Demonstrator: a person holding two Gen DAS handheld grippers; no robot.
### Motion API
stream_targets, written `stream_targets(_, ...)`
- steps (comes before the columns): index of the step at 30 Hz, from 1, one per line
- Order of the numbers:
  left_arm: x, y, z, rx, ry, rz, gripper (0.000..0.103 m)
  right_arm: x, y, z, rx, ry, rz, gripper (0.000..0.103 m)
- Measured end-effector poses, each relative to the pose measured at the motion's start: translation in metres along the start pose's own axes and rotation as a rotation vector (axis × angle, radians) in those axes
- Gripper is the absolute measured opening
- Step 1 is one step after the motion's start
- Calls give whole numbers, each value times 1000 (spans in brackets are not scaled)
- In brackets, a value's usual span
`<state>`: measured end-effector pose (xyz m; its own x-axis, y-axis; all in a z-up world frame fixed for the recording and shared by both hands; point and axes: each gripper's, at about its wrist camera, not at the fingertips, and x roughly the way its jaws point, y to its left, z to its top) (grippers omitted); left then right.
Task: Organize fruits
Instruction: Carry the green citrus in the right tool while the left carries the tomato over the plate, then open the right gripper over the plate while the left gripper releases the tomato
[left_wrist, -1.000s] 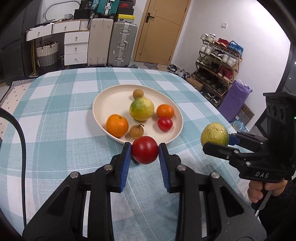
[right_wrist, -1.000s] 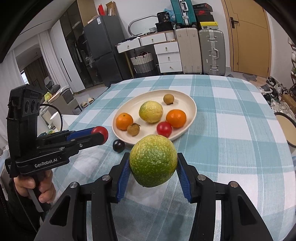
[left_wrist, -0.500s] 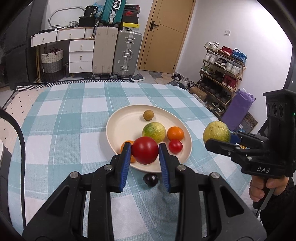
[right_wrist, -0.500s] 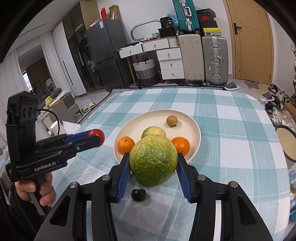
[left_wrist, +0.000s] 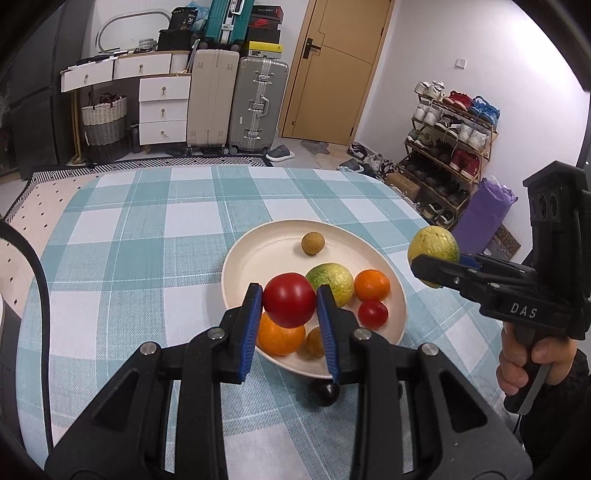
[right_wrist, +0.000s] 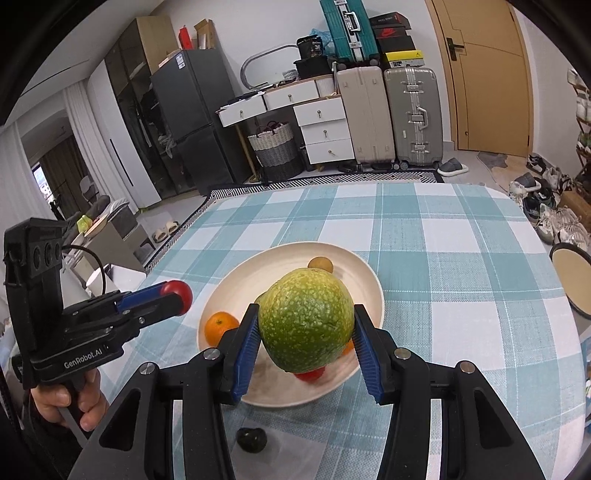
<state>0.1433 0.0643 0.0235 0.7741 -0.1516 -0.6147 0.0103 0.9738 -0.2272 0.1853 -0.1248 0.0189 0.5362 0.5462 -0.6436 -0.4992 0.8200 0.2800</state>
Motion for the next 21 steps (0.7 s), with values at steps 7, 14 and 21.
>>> stream_targets(7, 21, -2, 10, 24, 4, 2, 27, 15, -18, 11, 57, 11, -8, 49)
stream_targets(14, 38, 7, 9, 9, 28, 3, 27, 34, -28, 12, 67, 41, -43, 49)
stream_targets(21, 47, 13, 5, -4, 49, 13, 27, 49, -31, 14, 60, 65, -48, 49)
